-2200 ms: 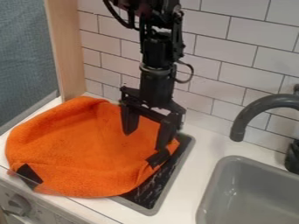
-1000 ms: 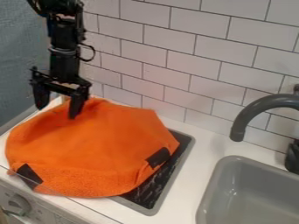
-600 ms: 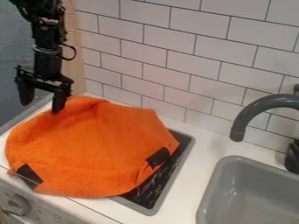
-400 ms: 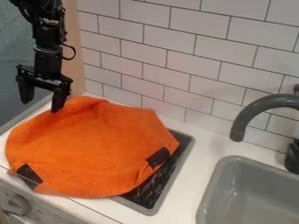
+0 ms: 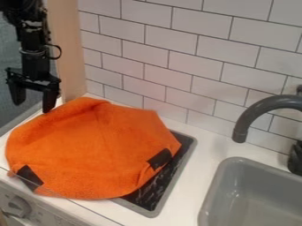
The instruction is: Fold the cloth from top left to bottom right
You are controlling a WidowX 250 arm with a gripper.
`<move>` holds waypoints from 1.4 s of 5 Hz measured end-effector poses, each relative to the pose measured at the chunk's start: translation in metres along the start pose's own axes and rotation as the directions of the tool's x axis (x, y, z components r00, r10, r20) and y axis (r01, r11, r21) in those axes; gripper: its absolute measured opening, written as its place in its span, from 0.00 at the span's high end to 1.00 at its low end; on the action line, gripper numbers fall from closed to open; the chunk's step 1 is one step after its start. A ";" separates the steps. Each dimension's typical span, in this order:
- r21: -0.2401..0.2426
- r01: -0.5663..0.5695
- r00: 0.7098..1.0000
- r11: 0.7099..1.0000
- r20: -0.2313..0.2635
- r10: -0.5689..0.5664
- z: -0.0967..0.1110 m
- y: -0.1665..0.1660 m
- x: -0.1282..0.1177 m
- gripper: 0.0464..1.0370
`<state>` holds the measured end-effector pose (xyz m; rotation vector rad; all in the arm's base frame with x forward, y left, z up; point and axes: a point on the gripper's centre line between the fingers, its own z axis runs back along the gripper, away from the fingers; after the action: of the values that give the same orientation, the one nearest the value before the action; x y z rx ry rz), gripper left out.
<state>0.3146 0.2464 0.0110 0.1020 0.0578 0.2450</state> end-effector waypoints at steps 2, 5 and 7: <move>-0.071 0.038 0.999 0.997 0.029 -0.036 -0.021 0.004 0.004 0.04; -0.080 0.142 0.988 0.987 0.067 -0.137 -0.033 -0.017 0.005 0.09; -0.025 0.115 0.987 0.993 0.112 -0.112 -0.025 -0.020 -0.002 0.53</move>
<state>0.3151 0.2293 -0.0159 0.0804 -0.0507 0.1262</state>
